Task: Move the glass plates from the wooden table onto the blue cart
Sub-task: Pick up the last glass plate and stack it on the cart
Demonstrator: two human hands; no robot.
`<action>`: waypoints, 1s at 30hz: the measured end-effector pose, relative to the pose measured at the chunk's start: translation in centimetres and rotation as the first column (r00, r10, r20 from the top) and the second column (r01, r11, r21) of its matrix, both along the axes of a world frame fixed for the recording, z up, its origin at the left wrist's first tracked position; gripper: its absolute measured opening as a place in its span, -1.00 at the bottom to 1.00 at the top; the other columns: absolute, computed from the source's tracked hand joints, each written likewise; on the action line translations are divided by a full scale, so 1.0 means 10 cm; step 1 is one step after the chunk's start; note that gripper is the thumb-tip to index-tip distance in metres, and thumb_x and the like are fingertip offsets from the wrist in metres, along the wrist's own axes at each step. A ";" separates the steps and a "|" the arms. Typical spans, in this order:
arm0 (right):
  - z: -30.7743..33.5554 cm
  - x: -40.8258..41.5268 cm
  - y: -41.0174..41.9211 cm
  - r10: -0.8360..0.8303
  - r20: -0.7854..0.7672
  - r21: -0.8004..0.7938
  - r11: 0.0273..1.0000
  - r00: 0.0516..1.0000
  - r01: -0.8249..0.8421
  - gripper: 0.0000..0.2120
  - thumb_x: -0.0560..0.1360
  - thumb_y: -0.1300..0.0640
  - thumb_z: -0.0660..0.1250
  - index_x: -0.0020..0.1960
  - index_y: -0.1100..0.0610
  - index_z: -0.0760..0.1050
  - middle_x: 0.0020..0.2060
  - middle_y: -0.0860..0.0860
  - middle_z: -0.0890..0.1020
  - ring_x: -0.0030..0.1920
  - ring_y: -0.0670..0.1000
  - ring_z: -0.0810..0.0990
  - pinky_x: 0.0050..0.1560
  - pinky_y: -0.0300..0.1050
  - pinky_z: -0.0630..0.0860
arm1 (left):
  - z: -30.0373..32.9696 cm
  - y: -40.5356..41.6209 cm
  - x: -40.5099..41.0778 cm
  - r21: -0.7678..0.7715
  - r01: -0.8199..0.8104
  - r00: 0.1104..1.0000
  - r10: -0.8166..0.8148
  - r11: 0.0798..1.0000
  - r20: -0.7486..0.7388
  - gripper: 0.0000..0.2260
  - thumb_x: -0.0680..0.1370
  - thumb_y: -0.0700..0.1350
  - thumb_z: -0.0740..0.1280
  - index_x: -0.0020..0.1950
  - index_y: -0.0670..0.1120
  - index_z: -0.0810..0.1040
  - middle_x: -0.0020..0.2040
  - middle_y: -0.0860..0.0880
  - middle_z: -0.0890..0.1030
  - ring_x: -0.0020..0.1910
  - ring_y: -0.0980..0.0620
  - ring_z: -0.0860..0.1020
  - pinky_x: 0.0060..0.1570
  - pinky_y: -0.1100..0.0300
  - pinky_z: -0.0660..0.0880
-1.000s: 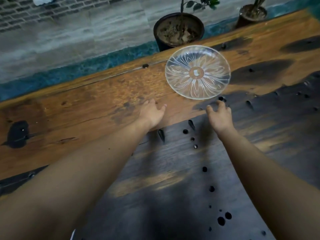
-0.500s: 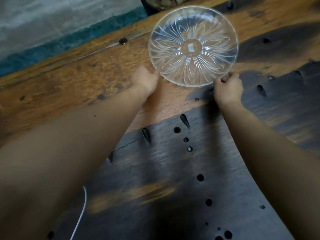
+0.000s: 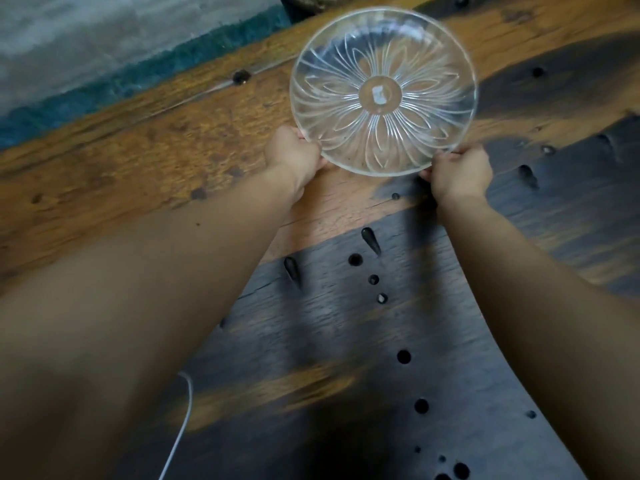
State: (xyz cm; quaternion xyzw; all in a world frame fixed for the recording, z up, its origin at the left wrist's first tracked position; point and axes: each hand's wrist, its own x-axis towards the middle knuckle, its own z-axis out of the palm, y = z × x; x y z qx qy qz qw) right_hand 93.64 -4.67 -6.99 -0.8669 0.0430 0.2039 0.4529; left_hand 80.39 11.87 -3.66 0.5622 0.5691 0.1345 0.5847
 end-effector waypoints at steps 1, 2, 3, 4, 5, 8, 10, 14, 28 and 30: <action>0.04 -0.03 -0.01 0.013 0.000 -0.015 1.000 1.000 -0.013 -0.70 0.46 0.10 0.30 0.11 0.25 0.49 0.04 0.16 0.66 0.11 0.19 0.66 0.21 0.08 0.57 | 0.06 -0.02 -0.04 0.001 -0.004 1.000 0.004 1.000 0.015 -0.86 0.53 -0.35 0.33 -0.14 -0.12 0.55 -0.03 -0.08 0.64 -0.11 0.04 0.67 -0.18 0.24 0.67; 0.05 -0.05 -0.02 0.027 0.003 -0.027 0.999 1.000 -0.027 -0.70 0.46 0.09 0.30 0.11 0.25 0.49 0.05 0.17 0.66 0.13 0.21 0.64 0.23 0.09 0.55 | 0.10 -0.03 -0.08 0.000 -0.013 0.999 0.013 1.000 0.035 -0.83 0.53 -0.36 0.33 -0.17 -0.11 0.53 -0.07 -0.07 0.63 -0.12 0.04 0.66 -0.22 0.27 0.66; 0.10 -0.09 -0.03 0.038 0.002 -0.034 0.999 0.999 -0.038 -0.70 0.46 0.09 0.29 0.11 0.25 0.49 0.05 0.18 0.66 0.13 0.22 0.64 0.24 0.10 0.54 | 0.15 -0.05 -0.12 -0.003 -0.027 0.998 0.027 1.000 0.058 -0.80 0.52 -0.38 0.32 -0.19 -0.10 0.51 -0.10 -0.06 0.62 -0.12 0.04 0.65 -0.26 0.28 0.65; 0.16 -0.15 -0.04 0.048 0.012 -0.030 0.998 0.999 -0.047 -0.71 0.45 0.10 0.28 0.09 0.25 0.49 0.04 0.19 0.66 0.13 0.23 0.64 0.25 0.11 0.53 | 0.21 -0.06 -0.19 0.002 -0.040 0.996 0.040 0.999 0.075 -0.78 0.52 -0.39 0.32 -0.21 -0.10 0.50 -0.12 -0.06 0.61 -0.13 0.05 0.65 -0.27 0.28 0.65; 0.21 -0.20 -0.04 0.056 0.017 -0.026 0.998 0.998 -0.056 -0.73 0.45 0.10 0.28 0.07 0.24 0.49 0.03 0.20 0.66 0.12 0.23 0.64 0.25 0.11 0.52 | 0.27 -0.07 -0.25 0.003 -0.051 0.995 0.050 0.999 0.082 -0.77 0.52 -0.40 0.31 -0.22 -0.10 0.49 -0.13 -0.05 0.61 -0.13 0.05 0.64 -0.27 0.28 0.65; 0.44 -0.40 -0.02 0.084 0.047 -0.004 0.996 0.995 -0.084 -0.87 0.43 0.13 0.26 -0.08 0.17 0.50 -0.05 0.21 0.69 0.08 0.22 0.65 0.22 0.09 0.54 | 0.43 -0.08 -0.46 0.017 -0.092 0.992 0.090 0.996 0.086 -0.78 0.52 -0.40 0.31 -0.21 -0.10 0.48 -0.02 -0.12 0.62 -0.04 -0.03 0.65 -0.16 0.19 0.67; 0.57 -0.52 0.01 0.115 0.074 0.015 0.993 0.991 -0.116 -0.92 0.44 0.16 0.25 -0.22 0.13 0.45 -0.07 0.24 0.70 0.06 0.25 0.65 0.19 0.14 0.56 | 0.53 -0.07 -0.61 0.025 -0.125 0.988 0.122 0.992 0.098 -0.80 0.52 -0.40 0.31 -0.21 -0.12 0.47 0.06 -0.20 0.61 0.04 -0.10 0.65 -0.09 0.12 0.67; 0.91 -0.85 0.13 0.197 0.066 0.071 0.977 0.978 -0.201 -0.91 0.45 0.18 0.23 -0.10 0.17 0.48 -0.01 0.26 0.68 0.10 0.29 0.64 0.21 0.18 0.54 | 0.83 -0.04 -1.08 0.064 -0.164 0.980 0.155 0.984 0.123 -0.76 0.49 -0.41 0.30 -0.28 -0.12 0.50 -0.10 -0.13 0.64 -0.06 -0.08 0.67 -0.23 0.18 0.68; 1.98 -3.00 0.78 0.505 0.220 0.184 0.819 0.835 -0.544 -0.83 0.42 0.15 0.26 0.01 0.09 0.44 -0.11 0.03 0.62 0.03 0.18 0.64 0.16 0.18 0.56 | 1.85 -0.03 -3.84 0.064 -0.493 0.845 0.460 0.868 0.271 -0.79 0.48 -0.31 0.41 -0.31 -0.19 0.46 -0.22 -0.15 0.59 -0.41 0.06 0.66 -0.34 0.21 0.66; 2.09 -3.47 0.86 0.569 0.232 0.202 0.766 0.789 -0.611 -0.78 0.43 0.15 0.26 0.07 0.14 0.46 -0.04 0.10 0.65 0.03 0.19 0.64 0.17 0.21 0.56 | 2.02 -0.08 -4.41 0.034 -0.549 0.806 0.518 0.835 0.285 -0.80 0.50 -0.29 0.41 -0.25 -0.21 0.43 -0.17 -0.21 0.57 -0.31 -0.05 0.66 -0.32 0.16 0.68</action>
